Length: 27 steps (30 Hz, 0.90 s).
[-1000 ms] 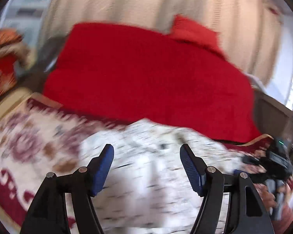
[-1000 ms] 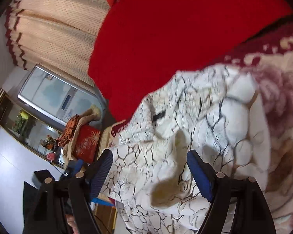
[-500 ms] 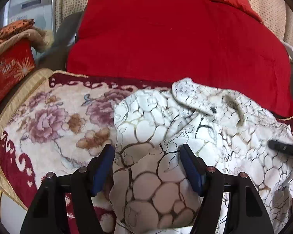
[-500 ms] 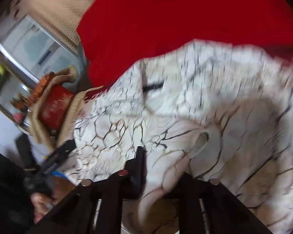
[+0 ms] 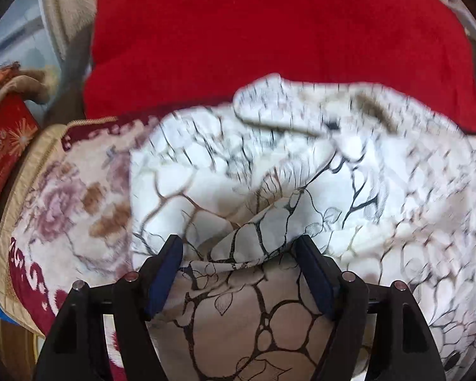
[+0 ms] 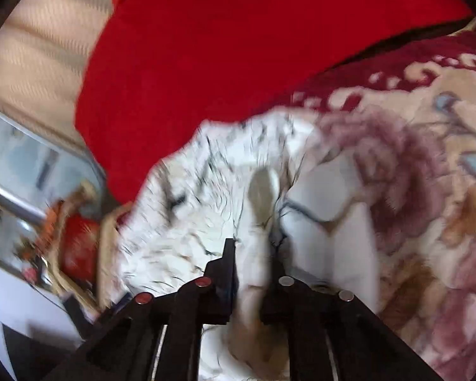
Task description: Fold large clothes
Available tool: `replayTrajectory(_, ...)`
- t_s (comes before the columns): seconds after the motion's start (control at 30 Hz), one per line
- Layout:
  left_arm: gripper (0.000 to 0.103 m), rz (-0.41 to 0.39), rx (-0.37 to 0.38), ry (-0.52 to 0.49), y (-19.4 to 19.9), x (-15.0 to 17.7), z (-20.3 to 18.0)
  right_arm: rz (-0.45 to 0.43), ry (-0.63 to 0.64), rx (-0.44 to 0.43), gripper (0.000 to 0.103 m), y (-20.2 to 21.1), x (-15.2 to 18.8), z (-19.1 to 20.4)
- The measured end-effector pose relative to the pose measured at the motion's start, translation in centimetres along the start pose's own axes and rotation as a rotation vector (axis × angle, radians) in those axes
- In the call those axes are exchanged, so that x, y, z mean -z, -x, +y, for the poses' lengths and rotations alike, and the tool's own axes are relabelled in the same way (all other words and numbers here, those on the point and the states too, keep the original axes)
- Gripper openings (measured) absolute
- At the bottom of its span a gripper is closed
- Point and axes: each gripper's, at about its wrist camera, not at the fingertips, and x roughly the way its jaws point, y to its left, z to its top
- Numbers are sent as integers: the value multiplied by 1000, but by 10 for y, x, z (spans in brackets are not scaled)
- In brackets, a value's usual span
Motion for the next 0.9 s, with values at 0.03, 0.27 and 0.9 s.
replayTrajectory(0.03, 76, -22, 2, 19, 6, 0, 3, -67, 21, 5, 23, 15, -3, 2)
replayTrajectory(0.27, 76, -130, -27, 87, 23, -8, 7, -185, 280, -64, 36, 49, 21, 49)
replayTrajectory(0.9, 77, -75, -180, 19, -4, -20, -19, 32, 420, 257, 70, -49, 5, 53)
